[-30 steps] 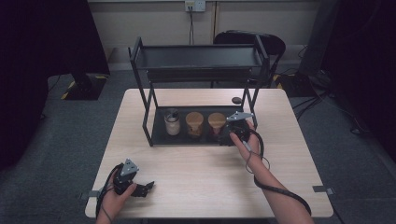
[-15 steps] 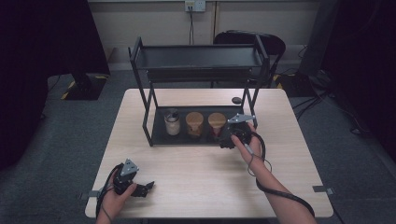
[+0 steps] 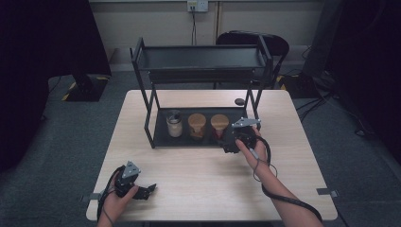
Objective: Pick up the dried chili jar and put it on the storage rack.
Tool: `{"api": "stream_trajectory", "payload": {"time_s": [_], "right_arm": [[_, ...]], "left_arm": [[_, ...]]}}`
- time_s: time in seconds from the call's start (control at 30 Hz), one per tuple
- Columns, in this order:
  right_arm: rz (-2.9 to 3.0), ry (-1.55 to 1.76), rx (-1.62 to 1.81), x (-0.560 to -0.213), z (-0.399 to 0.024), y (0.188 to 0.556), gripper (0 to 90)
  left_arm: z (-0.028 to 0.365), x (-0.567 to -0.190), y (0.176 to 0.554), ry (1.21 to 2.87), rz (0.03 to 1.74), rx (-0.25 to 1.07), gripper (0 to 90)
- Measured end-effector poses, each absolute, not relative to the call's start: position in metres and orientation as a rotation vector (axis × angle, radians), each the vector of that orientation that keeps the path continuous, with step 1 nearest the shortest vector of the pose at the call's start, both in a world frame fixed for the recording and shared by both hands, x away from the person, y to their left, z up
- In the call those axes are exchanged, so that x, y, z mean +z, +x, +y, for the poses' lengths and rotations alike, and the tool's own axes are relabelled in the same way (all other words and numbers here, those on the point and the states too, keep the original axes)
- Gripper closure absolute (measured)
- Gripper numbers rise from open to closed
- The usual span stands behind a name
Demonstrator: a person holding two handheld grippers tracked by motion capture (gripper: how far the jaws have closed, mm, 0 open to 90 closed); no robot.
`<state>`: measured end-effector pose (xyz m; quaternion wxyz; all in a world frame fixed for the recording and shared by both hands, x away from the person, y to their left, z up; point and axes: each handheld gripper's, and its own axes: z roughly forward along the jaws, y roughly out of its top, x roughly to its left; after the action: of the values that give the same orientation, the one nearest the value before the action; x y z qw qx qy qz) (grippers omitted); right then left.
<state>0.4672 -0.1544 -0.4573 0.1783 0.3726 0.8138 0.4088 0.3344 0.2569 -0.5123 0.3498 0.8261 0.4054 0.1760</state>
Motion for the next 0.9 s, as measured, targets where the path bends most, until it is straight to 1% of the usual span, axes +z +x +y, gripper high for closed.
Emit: {"api": "stream_trajectory", "payload": {"time_s": [0.9], "right_arm": [[2.343,1.03,1.211,-0.466,-0.162,0.444,3.8]], "left_arm": [[0.257,-0.512,0.334,2.144,1.047,0.457,0.1]]}}
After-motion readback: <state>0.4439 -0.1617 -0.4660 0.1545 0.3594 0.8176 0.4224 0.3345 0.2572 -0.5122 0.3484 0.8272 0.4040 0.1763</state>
